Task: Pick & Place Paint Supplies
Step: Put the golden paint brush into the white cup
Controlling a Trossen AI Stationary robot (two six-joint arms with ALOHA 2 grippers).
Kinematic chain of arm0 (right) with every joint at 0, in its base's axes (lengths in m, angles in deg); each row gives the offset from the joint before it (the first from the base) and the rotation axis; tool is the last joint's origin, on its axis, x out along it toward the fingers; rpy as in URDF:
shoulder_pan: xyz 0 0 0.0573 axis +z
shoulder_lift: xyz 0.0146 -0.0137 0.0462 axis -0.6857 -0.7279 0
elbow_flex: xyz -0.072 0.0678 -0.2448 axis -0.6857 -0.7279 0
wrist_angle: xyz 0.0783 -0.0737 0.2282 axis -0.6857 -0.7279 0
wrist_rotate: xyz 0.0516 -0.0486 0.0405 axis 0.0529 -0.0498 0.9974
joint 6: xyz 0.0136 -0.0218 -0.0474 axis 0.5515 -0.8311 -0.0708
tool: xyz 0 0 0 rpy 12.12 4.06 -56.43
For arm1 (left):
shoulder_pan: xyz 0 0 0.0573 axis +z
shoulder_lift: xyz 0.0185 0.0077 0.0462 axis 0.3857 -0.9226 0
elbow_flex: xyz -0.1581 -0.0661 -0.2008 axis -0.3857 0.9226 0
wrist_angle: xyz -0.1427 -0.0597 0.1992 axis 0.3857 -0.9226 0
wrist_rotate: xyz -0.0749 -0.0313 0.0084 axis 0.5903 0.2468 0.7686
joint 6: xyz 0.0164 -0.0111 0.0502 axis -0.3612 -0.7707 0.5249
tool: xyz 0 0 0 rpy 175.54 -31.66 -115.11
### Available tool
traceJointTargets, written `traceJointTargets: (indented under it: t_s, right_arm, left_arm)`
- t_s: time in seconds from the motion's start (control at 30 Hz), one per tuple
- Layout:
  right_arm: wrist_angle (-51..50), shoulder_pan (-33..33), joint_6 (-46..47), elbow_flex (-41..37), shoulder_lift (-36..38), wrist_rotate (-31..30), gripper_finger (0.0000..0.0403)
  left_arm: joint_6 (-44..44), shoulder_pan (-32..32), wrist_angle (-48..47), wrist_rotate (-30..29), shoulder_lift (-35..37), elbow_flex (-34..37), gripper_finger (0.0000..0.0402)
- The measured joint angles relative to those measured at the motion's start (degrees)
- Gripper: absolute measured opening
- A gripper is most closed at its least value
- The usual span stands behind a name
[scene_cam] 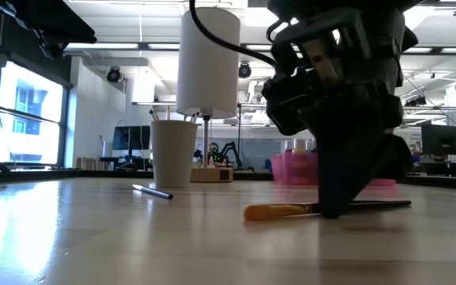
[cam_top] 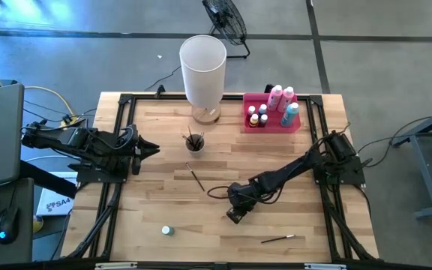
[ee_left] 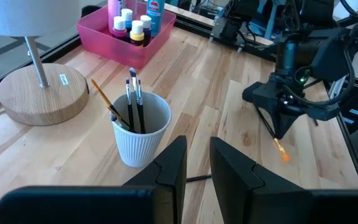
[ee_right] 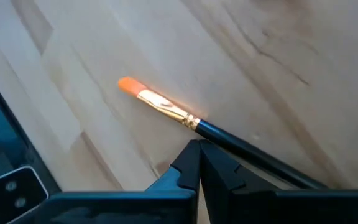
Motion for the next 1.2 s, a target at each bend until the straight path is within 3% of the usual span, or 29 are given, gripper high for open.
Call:
traceJointTargets:
  t_s: [0.3, 0.7, 1.07, 1.2]
  right_arm:
    - [0.3, -1.3, -0.5, 0.0, 0.0, -4.1, 0.0003]
    - [-0.3, -4.0, -5.1, 0.0, 0.0, -4.2, 0.0003]
    - [-2.8, -5.4, -9.6, 0.1, 0.0, -2.5, 0.0003]
    - [-0.8, -5.5, -11.1, 0.0, 0.3, 1.4, 0.0003]
  left_arm:
    - [-0.2, 0.0, 0.0, 0.0, 0.0, 0.0, 0.0070]
    - [-1.0, 0.0, 0.0, 0.1, 0.0, 0.0, 0.0070]
    - [-1.1, 0.0, 0.0, 1.9, 0.0, 0.0, 0.0070]
    - [-1.1, 0.0, -0.1, 1.9, 0.0, 0.0, 0.0070]
